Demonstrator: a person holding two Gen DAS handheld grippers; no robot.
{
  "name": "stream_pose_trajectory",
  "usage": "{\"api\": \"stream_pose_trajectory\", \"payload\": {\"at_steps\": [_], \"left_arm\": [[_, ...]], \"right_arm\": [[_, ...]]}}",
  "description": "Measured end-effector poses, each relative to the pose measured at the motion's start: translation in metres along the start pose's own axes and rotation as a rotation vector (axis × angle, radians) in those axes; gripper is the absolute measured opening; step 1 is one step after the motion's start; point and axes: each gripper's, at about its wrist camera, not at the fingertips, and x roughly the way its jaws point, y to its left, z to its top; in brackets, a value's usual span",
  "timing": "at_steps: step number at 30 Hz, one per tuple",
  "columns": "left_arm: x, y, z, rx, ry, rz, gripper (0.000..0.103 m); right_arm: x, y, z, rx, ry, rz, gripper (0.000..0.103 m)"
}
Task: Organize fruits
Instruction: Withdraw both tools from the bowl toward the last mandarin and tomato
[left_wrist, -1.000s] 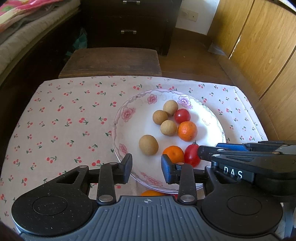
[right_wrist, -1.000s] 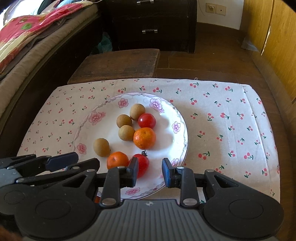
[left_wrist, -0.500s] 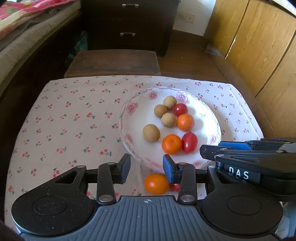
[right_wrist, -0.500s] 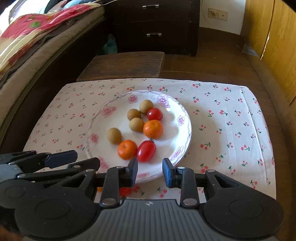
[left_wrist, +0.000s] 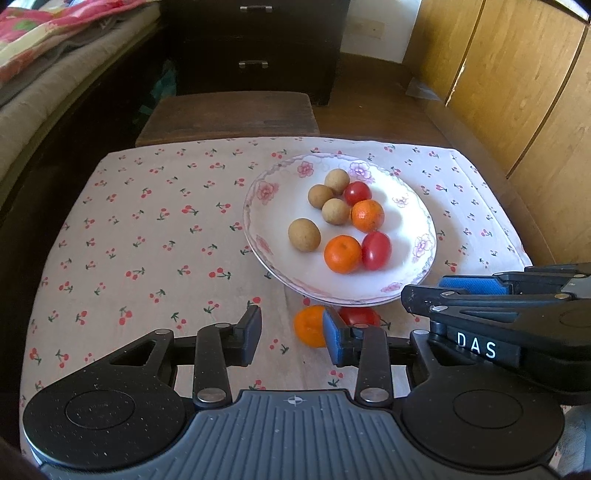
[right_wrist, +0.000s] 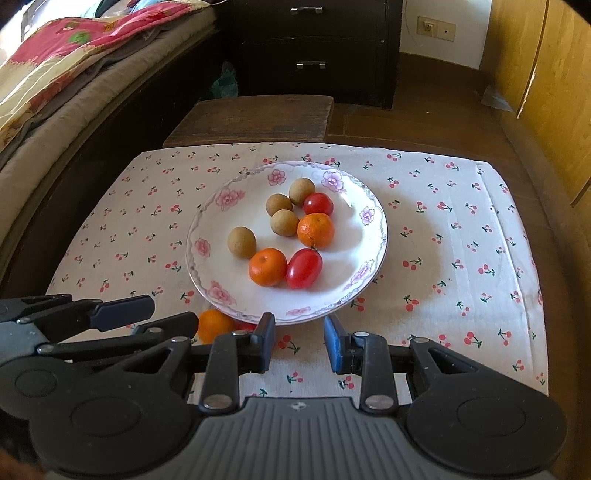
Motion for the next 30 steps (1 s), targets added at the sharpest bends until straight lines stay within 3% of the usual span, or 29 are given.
{"api": "stream_pose_trajectory", "payload": {"at_steps": [25,30], "left_arm": [[-0.005,0.008,-0.012,0.022,0.022,0.007,0.043],[-0.002,0.012,-0.013,0.013,0.039,-0.001,0.048]], "right_arm": [[0.004,0.008,-0.012,-0.001,0.046,0.048,0.031],[0.013,0.007,-0.013,0.010,0.071,0.064,0.031]]}}
